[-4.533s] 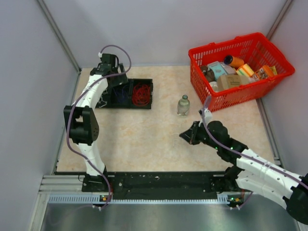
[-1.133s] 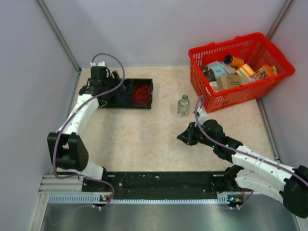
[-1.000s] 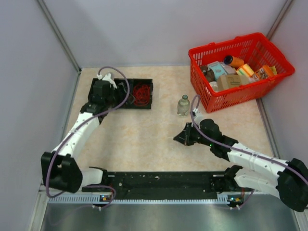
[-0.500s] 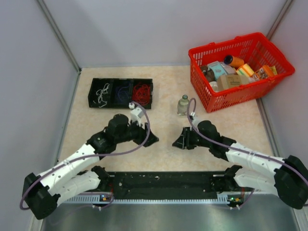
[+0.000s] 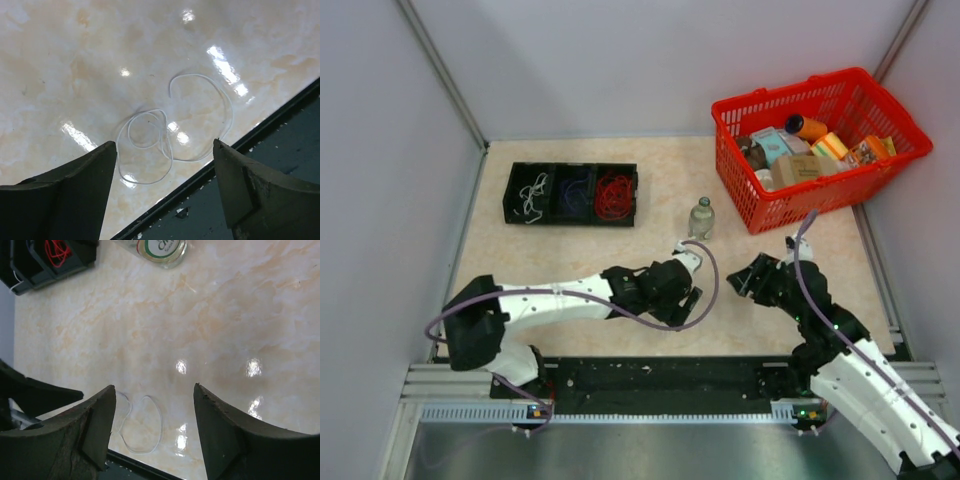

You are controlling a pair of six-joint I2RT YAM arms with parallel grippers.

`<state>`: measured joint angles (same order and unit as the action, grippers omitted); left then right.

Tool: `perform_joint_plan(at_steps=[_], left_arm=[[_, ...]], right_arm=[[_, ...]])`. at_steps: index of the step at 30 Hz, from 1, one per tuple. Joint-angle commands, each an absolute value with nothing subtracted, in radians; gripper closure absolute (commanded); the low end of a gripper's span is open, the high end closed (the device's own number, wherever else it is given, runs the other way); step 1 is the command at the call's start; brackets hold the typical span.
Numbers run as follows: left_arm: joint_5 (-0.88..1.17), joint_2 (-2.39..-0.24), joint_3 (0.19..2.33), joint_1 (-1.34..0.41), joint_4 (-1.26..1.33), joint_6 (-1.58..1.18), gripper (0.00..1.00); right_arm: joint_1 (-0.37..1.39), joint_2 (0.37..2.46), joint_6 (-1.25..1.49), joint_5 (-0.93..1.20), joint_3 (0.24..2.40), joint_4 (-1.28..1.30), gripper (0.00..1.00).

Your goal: Untangle the cables

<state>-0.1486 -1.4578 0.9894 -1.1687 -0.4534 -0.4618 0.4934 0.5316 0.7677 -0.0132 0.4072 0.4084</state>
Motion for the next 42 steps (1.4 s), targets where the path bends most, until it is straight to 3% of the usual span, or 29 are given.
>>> perform_joint_plan(at_steps=[1, 2, 4, 14, 16, 22, 26, 29, 35, 42], left_arm=[[-0.265, -1.554, 1.074, -1.216, -0.603, -0.537, 0.13], [-0.235, -1.572, 1.078, -1.223, -0.595, -0.546, 0.06], [-0.171, -1.629, 1.089, -1.232, -0.584, -0.567, 0.02], [-0.157, -1.758, 1.112, -1.213, -0.598, -0.623, 0.07], [-0.129, -1.758, 1.082, -1.200, -0.562, -0.621, 0.12], [-0.103, -1.772, 1.069, -1.169, -0.538, -0.612, 0.44], [-0.162, -1.818, 1.114, -1.172, -0.612, -0.610, 0.71], [-0.250, -1.825, 1.132, -1.172, -0.672, -0.630, 0.98], [-0.383, -1.700, 1.120, -1.132, -0.715, -0.641, 1.00], [-0.295, -1.419, 1.069, -0.788, -0.655, -0.532, 1.00]], right_arm=[[0.483, 0.437, 0.769, -0.064, 0.436, 0.477, 0.36], [0.483, 0.427, 0.770, -0.064, 0.433, 0.477, 0.36], [0.483, 0.426, 0.769, -0.069, 0.428, 0.477, 0.35], [0.483, 0.443, 0.753, -0.046, 0.431, 0.476, 0.35], [0.483, 0.437, 0.750, -0.043, 0.433, 0.474, 0.35], [0.483, 0.433, 0.744, -0.046, 0.430, 0.468, 0.35], [0.483, 0.443, 0.741, -0.040, 0.431, 0.456, 0.35], [0.485, 0.454, 0.736, -0.040, 0.434, 0.454, 0.36], [0.483, 0.457, 0.733, -0.038, 0.429, 0.445, 0.36], [0.483, 0.456, 0.730, -0.037, 0.422, 0.440, 0.36]])
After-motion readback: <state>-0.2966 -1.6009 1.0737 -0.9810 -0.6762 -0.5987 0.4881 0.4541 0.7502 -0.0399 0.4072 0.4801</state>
